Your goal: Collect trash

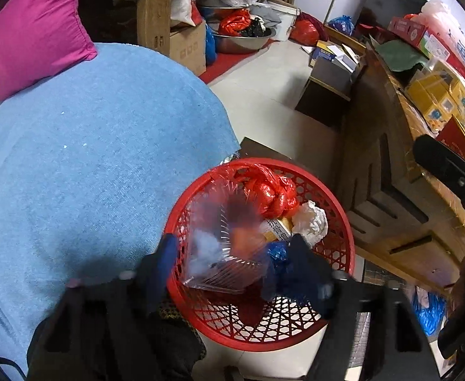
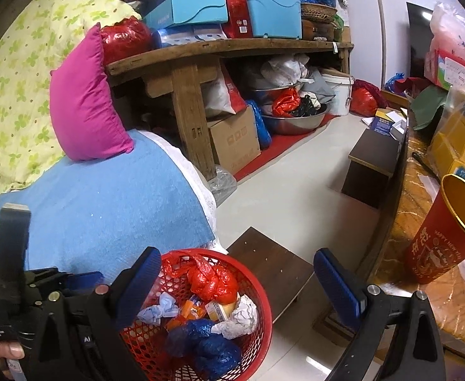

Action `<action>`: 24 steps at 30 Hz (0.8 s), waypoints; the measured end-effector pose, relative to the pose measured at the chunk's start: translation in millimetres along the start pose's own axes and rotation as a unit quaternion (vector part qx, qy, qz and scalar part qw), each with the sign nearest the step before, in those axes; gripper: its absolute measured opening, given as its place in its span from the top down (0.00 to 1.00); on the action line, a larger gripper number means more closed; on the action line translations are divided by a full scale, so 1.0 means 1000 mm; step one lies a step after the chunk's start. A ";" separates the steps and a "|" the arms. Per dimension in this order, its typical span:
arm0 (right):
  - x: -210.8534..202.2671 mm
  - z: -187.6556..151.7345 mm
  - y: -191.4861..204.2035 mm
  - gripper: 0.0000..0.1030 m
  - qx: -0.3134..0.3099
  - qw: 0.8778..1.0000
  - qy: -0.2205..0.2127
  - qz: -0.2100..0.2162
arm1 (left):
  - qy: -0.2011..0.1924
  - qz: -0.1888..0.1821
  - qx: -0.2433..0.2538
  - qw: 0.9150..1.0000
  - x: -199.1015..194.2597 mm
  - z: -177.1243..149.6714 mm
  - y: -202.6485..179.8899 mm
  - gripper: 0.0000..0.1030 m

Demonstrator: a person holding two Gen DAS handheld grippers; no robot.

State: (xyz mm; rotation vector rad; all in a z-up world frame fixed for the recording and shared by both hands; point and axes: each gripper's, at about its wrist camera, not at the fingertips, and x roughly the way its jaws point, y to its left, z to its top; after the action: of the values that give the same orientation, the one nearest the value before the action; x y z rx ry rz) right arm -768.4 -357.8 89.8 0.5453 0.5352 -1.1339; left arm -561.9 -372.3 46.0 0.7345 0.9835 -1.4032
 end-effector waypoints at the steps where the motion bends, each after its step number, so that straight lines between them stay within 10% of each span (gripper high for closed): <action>1: -0.001 0.000 0.000 0.05 0.000 1.000 -0.001 0.000 | -0.003 -0.005 -0.002 1.000 -0.002 0.000 0.001 0.27; 24: -0.024 -0.032 0.031 0.05 0.006 1.000 0.019 -0.004 | -0.098 0.044 -0.047 0.993 -0.080 -0.027 0.035 0.27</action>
State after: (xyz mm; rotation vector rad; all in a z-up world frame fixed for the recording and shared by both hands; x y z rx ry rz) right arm -751.3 -310.5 86.1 0.5767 0.5645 -1.1363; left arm -523.8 -309.4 99.9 0.5516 0.8474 -1.3155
